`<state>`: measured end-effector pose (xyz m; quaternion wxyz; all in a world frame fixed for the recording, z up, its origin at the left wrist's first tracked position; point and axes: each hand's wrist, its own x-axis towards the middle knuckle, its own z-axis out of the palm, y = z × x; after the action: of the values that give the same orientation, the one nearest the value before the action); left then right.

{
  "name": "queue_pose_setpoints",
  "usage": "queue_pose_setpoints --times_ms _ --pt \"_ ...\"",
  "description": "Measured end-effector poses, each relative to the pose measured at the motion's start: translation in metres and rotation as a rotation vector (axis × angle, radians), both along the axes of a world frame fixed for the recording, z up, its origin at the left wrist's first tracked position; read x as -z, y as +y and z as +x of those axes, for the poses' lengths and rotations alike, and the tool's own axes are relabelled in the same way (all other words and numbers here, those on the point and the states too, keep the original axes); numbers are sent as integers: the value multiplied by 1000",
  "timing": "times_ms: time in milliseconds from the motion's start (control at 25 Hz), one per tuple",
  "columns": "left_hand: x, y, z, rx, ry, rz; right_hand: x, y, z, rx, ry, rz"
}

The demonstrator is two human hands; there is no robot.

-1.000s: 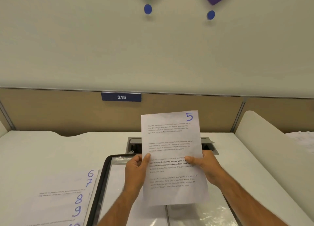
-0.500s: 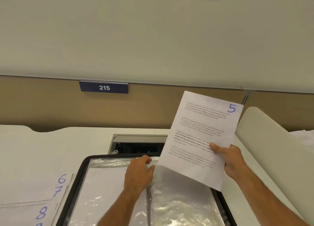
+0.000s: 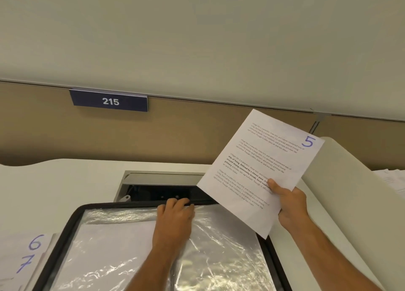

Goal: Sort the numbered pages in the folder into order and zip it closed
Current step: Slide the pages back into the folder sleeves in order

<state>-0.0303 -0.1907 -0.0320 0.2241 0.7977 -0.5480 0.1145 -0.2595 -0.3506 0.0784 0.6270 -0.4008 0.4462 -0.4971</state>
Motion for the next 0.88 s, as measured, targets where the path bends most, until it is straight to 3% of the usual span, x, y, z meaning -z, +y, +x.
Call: queue_pose_setpoints --times_ms 440,640,880 --pt "10 5 1 25 -20 -274 -4 10 41 -40 -155 -60" --pt "10 3 0 97 38 -220 -7 18 58 -72 -241 -88" --pt "17 -3 4 -95 -40 -102 -3 20 62 -69 -231 -62"
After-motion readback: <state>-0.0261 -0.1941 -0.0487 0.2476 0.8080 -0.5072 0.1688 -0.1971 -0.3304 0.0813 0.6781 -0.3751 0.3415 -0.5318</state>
